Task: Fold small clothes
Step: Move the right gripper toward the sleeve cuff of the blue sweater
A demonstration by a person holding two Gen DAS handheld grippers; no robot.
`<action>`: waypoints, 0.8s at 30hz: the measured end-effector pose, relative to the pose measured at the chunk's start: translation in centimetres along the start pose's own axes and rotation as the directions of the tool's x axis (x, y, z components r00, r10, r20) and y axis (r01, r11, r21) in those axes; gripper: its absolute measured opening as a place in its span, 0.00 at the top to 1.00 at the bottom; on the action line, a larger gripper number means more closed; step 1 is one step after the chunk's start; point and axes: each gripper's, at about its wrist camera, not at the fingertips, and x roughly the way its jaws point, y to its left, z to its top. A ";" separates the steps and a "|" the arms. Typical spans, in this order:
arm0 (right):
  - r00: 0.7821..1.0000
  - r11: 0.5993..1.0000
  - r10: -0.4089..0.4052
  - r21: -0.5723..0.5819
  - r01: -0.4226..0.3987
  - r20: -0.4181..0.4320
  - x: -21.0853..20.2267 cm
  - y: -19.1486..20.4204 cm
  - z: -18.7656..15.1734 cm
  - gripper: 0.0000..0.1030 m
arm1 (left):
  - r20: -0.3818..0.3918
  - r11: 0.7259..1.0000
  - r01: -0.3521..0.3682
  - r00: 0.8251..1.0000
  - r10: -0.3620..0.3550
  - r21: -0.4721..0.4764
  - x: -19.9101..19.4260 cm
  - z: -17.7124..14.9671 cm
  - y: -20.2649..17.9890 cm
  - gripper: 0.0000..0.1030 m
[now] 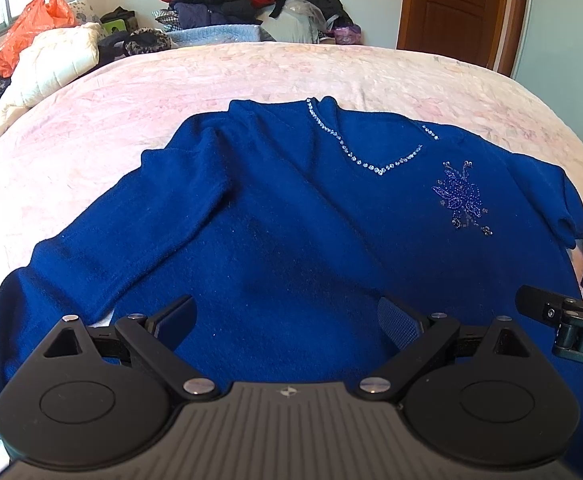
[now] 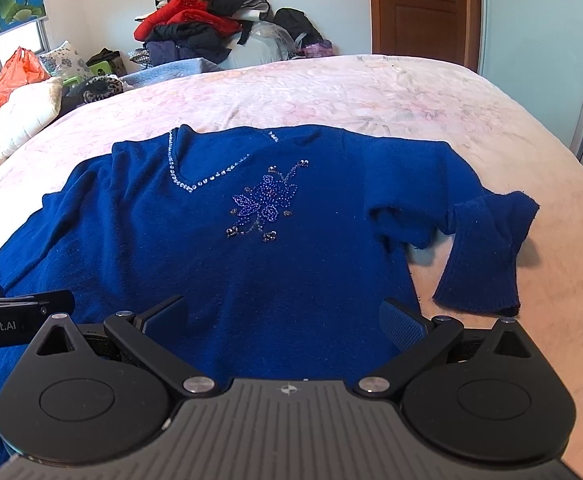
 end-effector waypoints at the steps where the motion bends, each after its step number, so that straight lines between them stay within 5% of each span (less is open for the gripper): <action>1: 1.000 1.000 0.001 0.001 -0.001 0.000 0.0 0.0 0.0 0.00 | -0.002 1.000 0.001 1.000 -0.001 -0.001 0.0 0.0 0.0 0.05; 24: 1.000 1.000 0.014 0.010 -0.014 0.009 -0.1 -0.3 -0.3 0.00 | -0.018 1.000 -0.013 1.000 0.014 0.014 0.4 -0.2 -0.5 0.05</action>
